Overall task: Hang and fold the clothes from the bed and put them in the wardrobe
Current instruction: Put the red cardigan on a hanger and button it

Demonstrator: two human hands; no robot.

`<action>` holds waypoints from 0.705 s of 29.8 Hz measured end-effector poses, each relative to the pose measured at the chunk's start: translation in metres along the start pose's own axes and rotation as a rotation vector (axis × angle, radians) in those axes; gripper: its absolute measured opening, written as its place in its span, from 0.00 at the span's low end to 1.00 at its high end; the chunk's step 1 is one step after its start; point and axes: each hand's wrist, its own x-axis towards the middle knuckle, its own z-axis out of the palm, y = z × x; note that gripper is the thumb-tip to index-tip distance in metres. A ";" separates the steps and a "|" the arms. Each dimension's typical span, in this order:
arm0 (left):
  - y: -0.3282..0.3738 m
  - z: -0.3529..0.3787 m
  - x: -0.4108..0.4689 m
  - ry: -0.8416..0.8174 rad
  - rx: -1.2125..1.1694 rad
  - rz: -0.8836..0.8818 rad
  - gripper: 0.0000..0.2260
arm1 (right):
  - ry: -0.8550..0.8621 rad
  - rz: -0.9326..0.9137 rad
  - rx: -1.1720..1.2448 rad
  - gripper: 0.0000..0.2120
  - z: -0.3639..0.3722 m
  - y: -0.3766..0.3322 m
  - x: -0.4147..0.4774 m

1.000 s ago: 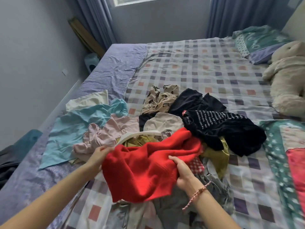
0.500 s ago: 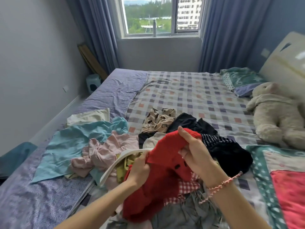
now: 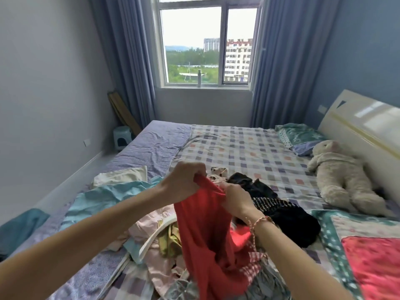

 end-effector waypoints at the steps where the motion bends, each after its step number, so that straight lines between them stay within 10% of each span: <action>1: -0.005 -0.008 -0.005 0.014 0.031 0.004 0.08 | -0.030 0.040 -0.053 0.10 -0.003 0.006 -0.001; 13: -0.094 -0.050 -0.040 0.291 0.278 -0.600 0.06 | 0.456 0.225 -0.027 0.13 -0.107 -0.014 0.001; 21: -0.121 -0.074 -0.109 0.236 0.316 -0.703 0.07 | 0.298 0.353 0.013 0.05 -0.106 0.025 -0.059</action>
